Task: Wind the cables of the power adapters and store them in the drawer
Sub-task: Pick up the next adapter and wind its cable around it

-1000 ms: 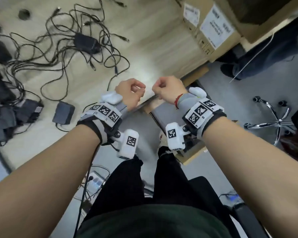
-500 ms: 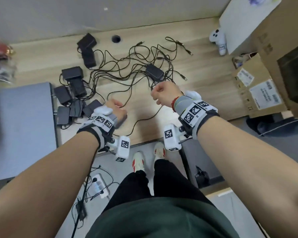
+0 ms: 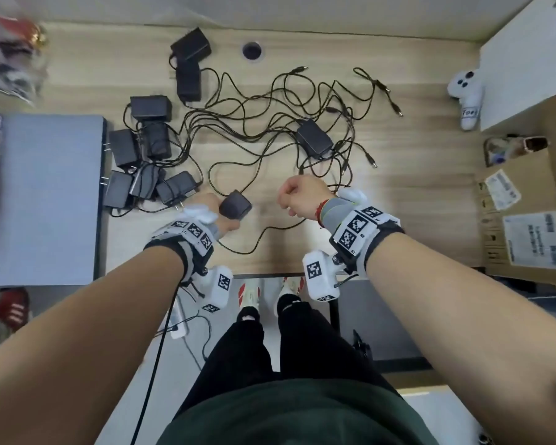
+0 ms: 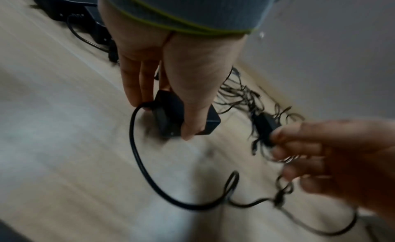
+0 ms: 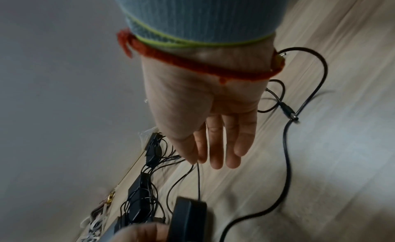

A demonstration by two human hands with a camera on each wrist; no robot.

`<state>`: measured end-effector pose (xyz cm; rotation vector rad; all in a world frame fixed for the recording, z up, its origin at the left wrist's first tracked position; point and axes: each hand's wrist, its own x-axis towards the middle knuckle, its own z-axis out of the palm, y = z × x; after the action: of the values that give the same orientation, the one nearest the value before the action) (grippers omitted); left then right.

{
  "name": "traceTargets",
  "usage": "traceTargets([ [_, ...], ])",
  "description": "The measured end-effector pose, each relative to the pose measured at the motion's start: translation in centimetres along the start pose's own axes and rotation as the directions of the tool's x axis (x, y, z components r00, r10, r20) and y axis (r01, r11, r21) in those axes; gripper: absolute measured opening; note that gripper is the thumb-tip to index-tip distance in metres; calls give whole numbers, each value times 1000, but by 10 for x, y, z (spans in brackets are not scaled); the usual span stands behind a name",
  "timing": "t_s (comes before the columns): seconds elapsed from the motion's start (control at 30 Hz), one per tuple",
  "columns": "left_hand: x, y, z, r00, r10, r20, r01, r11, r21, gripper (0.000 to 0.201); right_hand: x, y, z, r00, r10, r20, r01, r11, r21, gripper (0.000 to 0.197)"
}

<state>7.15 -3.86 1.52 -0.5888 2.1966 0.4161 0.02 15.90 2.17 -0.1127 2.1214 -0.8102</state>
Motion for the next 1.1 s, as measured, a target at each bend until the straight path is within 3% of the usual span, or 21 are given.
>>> traceTargets([
  [0.07, -12, 10, -10, 995, 9, -98, -21, 992, -121, 38, -3, -7, -4, 995, -73, 70, 75, 997, -28, 10],
  [0.17, -26, 28, -32, 962, -30, -273, -50, 958, -284, 51, -10, -23, -6, 965, -160, 207, 177, 982, -66, 23],
  [0.23, -35, 38, -49, 948, -18, -318, -127, 893, -431, 45, -19, -36, -11, 937, -190, 293, 240, 960, -144, 33],
  [0.33, -54, 51, -82, 930, 26, -367, -249, 781, -574, 44, -34, -53, -27, 919, -228, 323, 300, 933, -197, 29],
  [0.43, -71, 52, -108, 891, 92, -446, -340, 784, -519, 64, -45, -62, -54, 928, -292, 230, 344, 909, -233, 32],
  [0.5, -85, 48, -125, 883, 153, -444, -389, 768, -509, 72, -59, -71, -75, 929, -342, 144, 363, 917, -166, 29],
  [0.6, -102, 44, -142, 883, 260, -391, -449, 711, -541, 68, -78, -89, -102, 932, -361, -23, 362, 931, 42, 26],
  [0.67, -110, 45, -150, 864, 340, -372, -498, 693, -521, 65, -88, -103, -113, 939, -326, -107, 336, 936, 104, 36],
  [0.77, -129, 42, -164, 804, 427, -414, -588, 672, -449, 59, -101, -126, -114, 929, -344, -135, 358, 928, 99, 33],
  [0.83, -134, 41, -169, 782, 420, -460, -611, 660, -437, 60, -102, -135, -111, 912, -377, -160, 399, 907, 137, 30],
  [0.9, -138, 41, -171, 781, 394, -485, -616, 615, -492, 55, -100, -144, -107, 886, -404, -228, 446, 876, 183, 31],
  [1.0, -145, 36, -174, 781, 423, -459, -624, 533, -572, 25, -96, -155, -95, 855, -418, -308, 491, 843, 221, 48],
  [1.1, -145, 30, -179, 818, 416, -397, -569, 488, -661, 37, -105, -160, -93, 847, -413, -334, 495, 843, 212, 42],
])
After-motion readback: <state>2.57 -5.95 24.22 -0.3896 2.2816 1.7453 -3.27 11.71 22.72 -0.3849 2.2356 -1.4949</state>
